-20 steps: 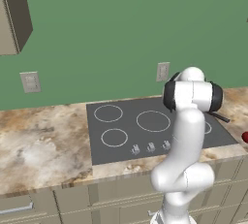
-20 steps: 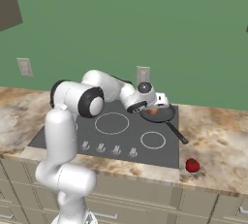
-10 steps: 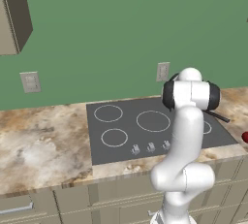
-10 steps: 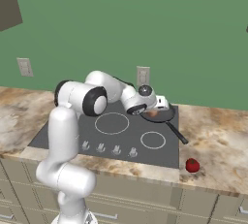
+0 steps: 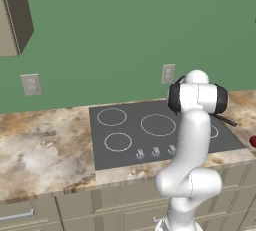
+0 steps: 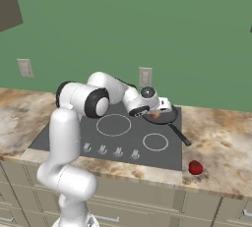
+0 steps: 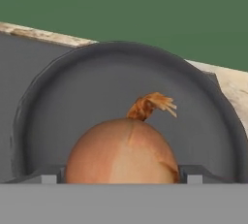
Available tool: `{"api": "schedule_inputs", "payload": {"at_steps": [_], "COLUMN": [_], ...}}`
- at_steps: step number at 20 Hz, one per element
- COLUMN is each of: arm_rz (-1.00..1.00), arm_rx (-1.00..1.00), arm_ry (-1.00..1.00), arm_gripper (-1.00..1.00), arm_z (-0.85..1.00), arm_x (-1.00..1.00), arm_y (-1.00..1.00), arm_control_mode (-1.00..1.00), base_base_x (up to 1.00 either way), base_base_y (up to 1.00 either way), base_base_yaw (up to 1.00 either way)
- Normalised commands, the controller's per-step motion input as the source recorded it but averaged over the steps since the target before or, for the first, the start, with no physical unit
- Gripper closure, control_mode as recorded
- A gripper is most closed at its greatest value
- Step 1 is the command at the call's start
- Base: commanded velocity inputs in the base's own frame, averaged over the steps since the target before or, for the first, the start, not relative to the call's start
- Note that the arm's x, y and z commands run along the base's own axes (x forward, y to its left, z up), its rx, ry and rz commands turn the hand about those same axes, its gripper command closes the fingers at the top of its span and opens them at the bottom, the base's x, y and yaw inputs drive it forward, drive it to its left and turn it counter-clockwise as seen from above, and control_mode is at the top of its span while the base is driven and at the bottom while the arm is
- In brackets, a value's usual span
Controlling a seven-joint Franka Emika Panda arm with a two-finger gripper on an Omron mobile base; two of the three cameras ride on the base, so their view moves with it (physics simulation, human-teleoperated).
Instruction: Place the pan on the rear right burner on the stove. Then place the tomato and the onion in the pan and turn on the rear right burner.
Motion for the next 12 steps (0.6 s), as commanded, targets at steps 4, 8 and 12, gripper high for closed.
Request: {"api": "schedule_inputs", "payload": {"at_steps": [4, 8, 12], "arm_rz": [0.00, 0.00, 0.00], "arm_rx": [0.00, 0.00, 0.00], "arm_ry": [0.00, 0.00, 0.00], "arm_gripper": [-1.00, -1.00, -1.00], "arm_z": [0.06, 0.37, 0.34], "arm_x": [0.00, 0.00, -0.02], "arm_y": [0.00, 0.00, 0.00], "arm_control_mode": [-1.00, -1.00, -1.00], "base_base_x": [0.00, 0.00, 0.00], "base_base_y": [0.00, 0.00, 0.00], "base_base_yaw": [0.00, 0.00, 0.00]}}
